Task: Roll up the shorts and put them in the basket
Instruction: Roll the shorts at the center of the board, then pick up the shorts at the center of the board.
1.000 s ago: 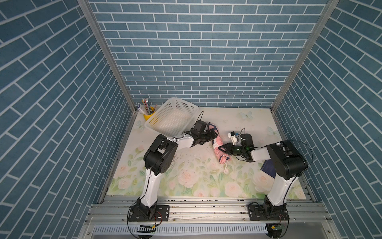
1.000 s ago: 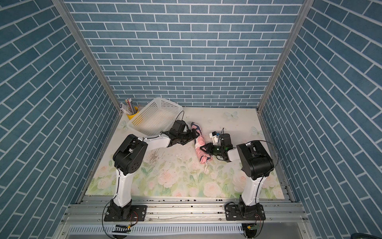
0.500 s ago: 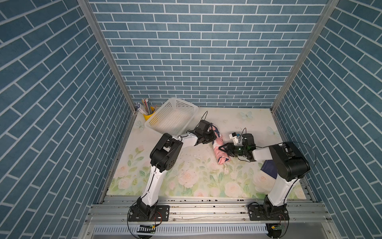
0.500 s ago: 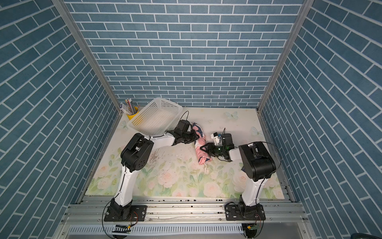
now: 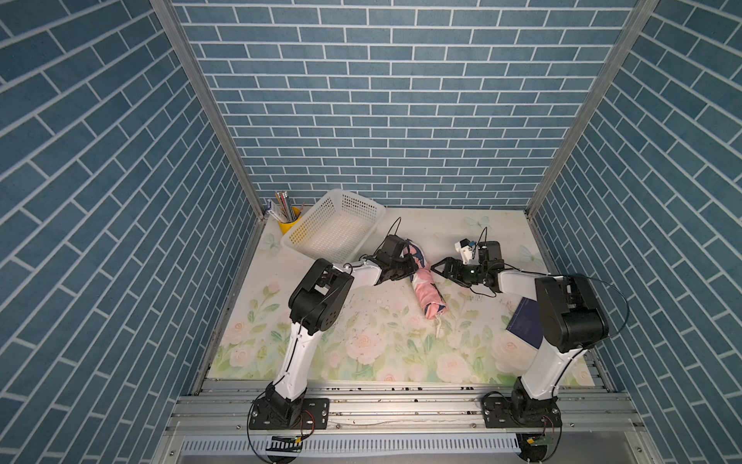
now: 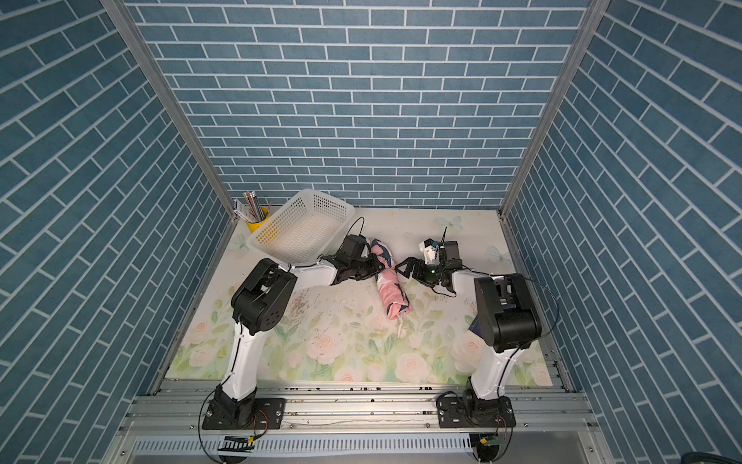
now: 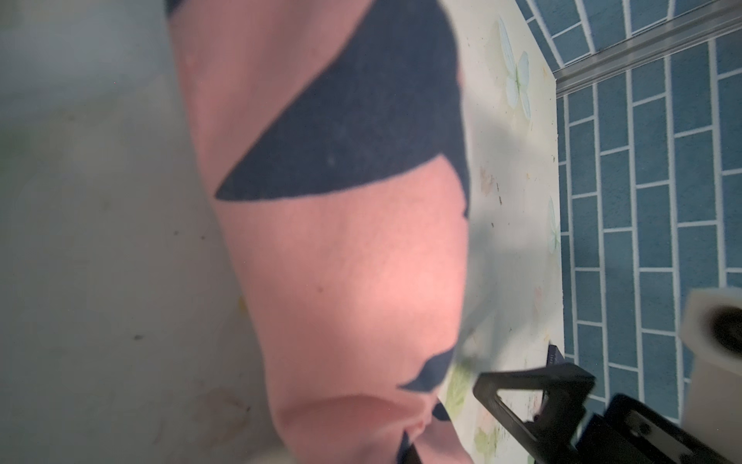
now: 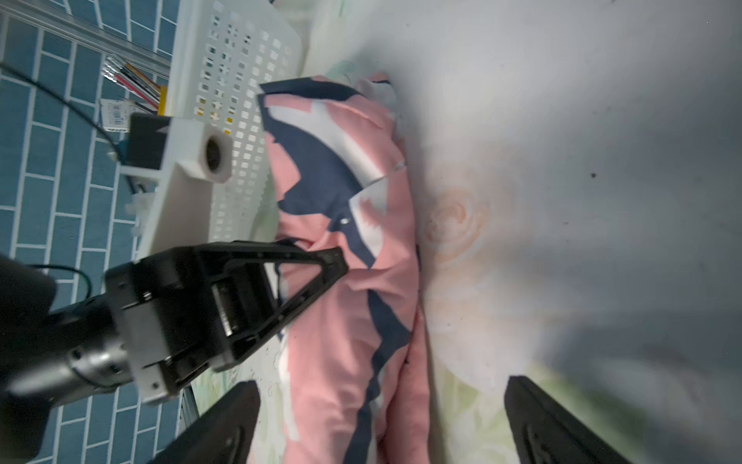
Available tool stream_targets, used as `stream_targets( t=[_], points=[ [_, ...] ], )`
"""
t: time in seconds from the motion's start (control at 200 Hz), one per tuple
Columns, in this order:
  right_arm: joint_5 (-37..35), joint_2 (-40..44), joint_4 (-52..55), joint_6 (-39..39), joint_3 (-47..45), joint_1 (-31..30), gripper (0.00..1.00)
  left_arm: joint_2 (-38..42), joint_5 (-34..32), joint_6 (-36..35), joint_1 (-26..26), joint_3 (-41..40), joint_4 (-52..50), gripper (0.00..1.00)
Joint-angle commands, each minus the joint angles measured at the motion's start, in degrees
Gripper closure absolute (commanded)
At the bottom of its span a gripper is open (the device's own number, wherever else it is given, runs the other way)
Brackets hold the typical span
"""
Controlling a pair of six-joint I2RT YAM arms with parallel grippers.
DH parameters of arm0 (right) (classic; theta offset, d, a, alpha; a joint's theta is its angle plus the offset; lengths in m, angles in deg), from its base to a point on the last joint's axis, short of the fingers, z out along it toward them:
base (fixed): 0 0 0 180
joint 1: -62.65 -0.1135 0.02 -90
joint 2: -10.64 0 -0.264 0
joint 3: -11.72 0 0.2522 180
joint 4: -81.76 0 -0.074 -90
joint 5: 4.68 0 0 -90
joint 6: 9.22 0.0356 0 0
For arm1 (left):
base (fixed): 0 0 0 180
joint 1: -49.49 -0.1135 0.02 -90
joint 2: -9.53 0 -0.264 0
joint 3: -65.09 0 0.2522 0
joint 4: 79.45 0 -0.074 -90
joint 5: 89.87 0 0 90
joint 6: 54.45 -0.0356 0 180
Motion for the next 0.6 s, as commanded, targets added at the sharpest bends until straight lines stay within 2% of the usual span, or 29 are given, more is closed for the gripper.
stream_targets(
  t=[0.0, 0.16, 0.38, 0.495, 0.57, 0.595],
  points=[
    [0.1, -3.88, 1.61, -1.77, 1.96, -0.66, 0.04, 1.12, 0.2, -1.41, -0.68, -5.44, -1.14, 0.94],
    [4.03, -7.88, -1.32, 0.09, 2.22, -2.65, 0.08, 2.27, 1.09, -1.4, -0.7, -9.74, 2.72, 0.95],
    [7.25, -12.43, -5.65, 3.08, 1.99, -6.69, 0.11, 2.23, 1.89, -1.42, -0.69, -10.89, 5.33, 0.97],
    [9.42, -14.13, -10.2, 6.12, 1.47, -8.13, 0.18, 1.96, 2.34, -1.11, -0.58, -10.8, 6.29, 0.97],
    [9.84, -14.55, -11.13, 6.38, 1.66, -9.0, 0.25, 2.12, 2.33, -1.08, -0.57, -10.76, 6.84, 0.97],
    [10.08, -14.65, -11.91, 6.77, 1.53, -9.2, 0.31, 2.18, 2.42, -1.04, -0.55, -10.7, 6.97, 0.97]
  ],
)
